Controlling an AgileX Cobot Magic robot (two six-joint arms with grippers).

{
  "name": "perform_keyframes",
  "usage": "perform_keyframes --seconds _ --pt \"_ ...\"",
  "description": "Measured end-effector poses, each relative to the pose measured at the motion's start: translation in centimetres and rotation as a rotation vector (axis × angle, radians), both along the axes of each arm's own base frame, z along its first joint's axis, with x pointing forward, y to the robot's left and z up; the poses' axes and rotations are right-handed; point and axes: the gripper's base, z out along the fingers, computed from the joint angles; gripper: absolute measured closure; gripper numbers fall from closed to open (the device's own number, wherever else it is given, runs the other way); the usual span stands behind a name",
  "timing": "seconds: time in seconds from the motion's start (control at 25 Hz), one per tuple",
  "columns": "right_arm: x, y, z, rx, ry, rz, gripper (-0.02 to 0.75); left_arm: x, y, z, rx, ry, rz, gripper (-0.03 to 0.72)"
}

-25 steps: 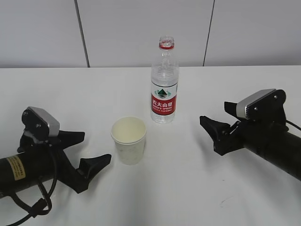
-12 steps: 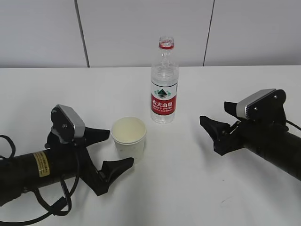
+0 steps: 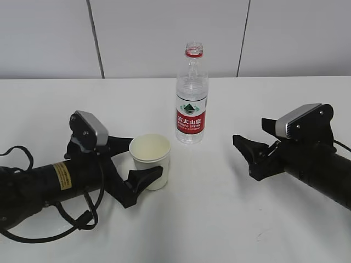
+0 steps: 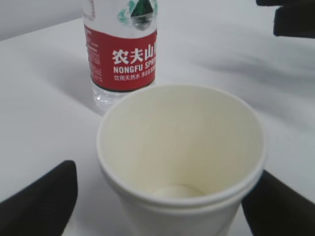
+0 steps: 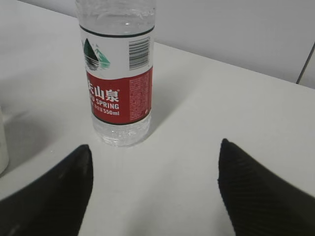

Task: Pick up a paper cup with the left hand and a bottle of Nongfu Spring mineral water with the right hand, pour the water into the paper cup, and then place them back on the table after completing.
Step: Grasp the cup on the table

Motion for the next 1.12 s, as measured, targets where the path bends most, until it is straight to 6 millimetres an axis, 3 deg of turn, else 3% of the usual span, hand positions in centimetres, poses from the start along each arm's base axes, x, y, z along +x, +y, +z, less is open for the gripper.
perform_keyframes --seconds 0.44,0.8,1.12 --pt "0.0 0.0 0.0 0.001 -0.001 0.000 0.150 0.6 -0.6 -0.5 -0.008 0.009 -0.041 0.097" --pt "0.5 0.2 0.4 0.002 -0.023 0.011 0.150 0.7 -0.5 -0.5 -0.011 0.011 -0.026 0.220" --pt "2.5 0.8 -0.2 -0.004 -0.049 0.053 0.150 1.7 1.4 -0.5 -0.012 0.009 0.039 0.224"
